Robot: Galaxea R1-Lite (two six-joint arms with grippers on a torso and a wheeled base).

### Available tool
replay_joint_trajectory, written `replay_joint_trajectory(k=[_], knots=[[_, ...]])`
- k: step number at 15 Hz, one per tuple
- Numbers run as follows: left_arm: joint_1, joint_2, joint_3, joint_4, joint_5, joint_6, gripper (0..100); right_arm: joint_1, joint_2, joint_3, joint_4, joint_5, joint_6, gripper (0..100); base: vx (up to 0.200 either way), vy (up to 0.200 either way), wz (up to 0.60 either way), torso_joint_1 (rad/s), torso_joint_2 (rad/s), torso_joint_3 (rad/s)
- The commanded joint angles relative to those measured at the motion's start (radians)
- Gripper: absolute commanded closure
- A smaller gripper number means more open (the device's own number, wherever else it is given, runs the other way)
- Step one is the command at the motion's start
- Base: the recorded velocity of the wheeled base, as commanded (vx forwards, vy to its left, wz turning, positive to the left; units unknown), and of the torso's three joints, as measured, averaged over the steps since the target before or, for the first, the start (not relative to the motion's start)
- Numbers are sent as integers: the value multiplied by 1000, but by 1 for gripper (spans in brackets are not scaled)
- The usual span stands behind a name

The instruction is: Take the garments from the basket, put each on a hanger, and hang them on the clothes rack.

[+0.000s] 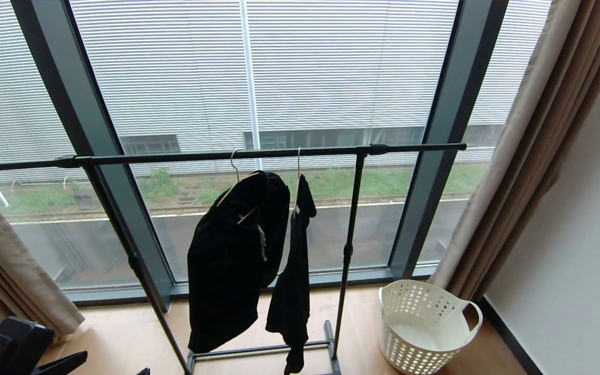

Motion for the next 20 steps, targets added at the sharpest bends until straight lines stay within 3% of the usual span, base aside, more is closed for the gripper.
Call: replay_joint_trajectory(k=[1, 3, 4, 5, 8, 11, 12, 15, 18, 20], knots=[[-1, -51, 21, -1, 6, 2, 0, -66, -90, -1, 1, -1, 1, 0, 0, 0, 0, 0, 0, 0], [-1, -90, 21, 16, 7, 11, 0, -132, -105, -1, 1, -1, 1, 0, 0, 0, 0, 0, 0, 0], [2, -127, 21, 82, 7, 15, 0, -149, -99, -2, 3, 1, 2, 0, 0, 0, 0, 0, 0, 0], [2, -225, 21, 223, 4, 23, 0, -150, -109, -2, 7, 1, 8, 0, 0, 0, 0, 0, 0, 0], [-12, -431, 21, 444, -45, 14, 0, -158, -129, -2, 7, 1, 8, 0, 0, 0, 0, 0, 0, 0], [8, -479, 21, 450, -50, 18, 0, -163, -134, -2, 7, 1, 10, 0, 0, 0, 0, 0, 0, 0], [25, -483, 21, 450, -13, 54, 0, -180, -136, -2, 7, 1, 10, 0, 0, 0, 0, 0, 0, 0], [221, -638, 21, 450, -10, 180, 0, -235, -186, -2, 7, 1, 34, 0, 0, 0, 0, 0, 0, 0], [269, -808, 21, 456, -10, 149, 0, -252, -251, -2, 7, -1, 111, 0, 0, 0, 0, 0, 0, 0], [267, -818, 21, 458, -10, 146, 0, -252, -251, -2, 7, -1, 117, 0, 0, 0, 0, 0, 0, 0]])
